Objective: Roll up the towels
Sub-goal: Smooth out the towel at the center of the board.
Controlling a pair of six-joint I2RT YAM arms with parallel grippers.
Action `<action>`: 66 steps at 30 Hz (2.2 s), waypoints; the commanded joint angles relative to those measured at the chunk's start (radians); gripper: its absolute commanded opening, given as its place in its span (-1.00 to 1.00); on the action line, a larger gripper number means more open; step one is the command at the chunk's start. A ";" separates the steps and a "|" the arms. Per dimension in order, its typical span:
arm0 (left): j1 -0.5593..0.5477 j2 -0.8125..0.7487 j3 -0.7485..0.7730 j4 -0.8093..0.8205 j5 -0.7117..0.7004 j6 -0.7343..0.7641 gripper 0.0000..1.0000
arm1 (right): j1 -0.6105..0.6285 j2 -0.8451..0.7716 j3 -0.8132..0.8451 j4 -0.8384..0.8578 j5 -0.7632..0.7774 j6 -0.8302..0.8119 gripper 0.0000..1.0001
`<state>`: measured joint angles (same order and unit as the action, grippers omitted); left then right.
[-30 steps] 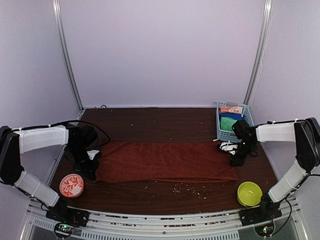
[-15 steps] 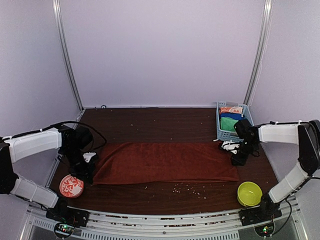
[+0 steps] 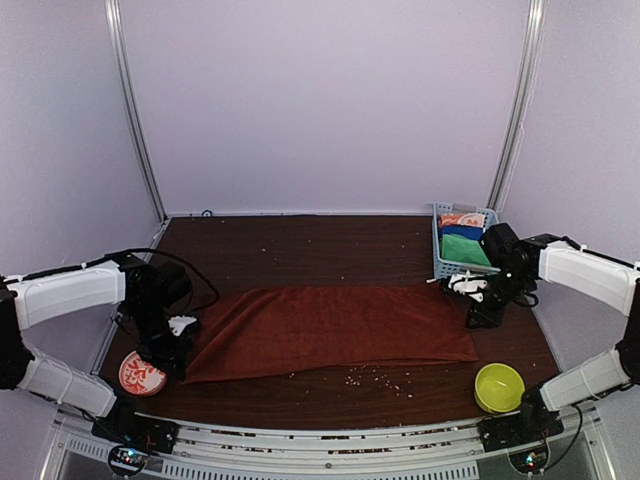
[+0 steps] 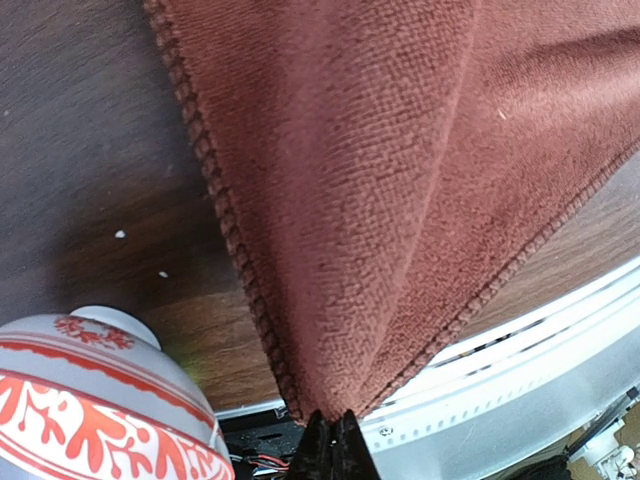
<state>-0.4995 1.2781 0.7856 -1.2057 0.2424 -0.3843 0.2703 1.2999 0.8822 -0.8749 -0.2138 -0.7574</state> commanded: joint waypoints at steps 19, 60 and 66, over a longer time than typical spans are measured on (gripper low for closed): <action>-0.003 0.026 0.010 -0.002 -0.066 -0.034 -1.00 | 0.228 0.059 -0.128 -0.068 0.171 0.058 -0.28; 0.115 0.313 0.482 0.188 -0.159 0.098 0.01 | -0.001 0.295 0.310 -0.091 0.052 -0.014 -0.39; 0.236 0.394 0.493 0.362 -0.149 0.121 0.09 | -0.072 0.429 0.355 0.090 0.019 0.213 -0.43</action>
<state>-0.3214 1.6516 1.2648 -0.9920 0.1001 -0.3050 0.2211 1.6894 1.2236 -0.9188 -0.1555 -0.7223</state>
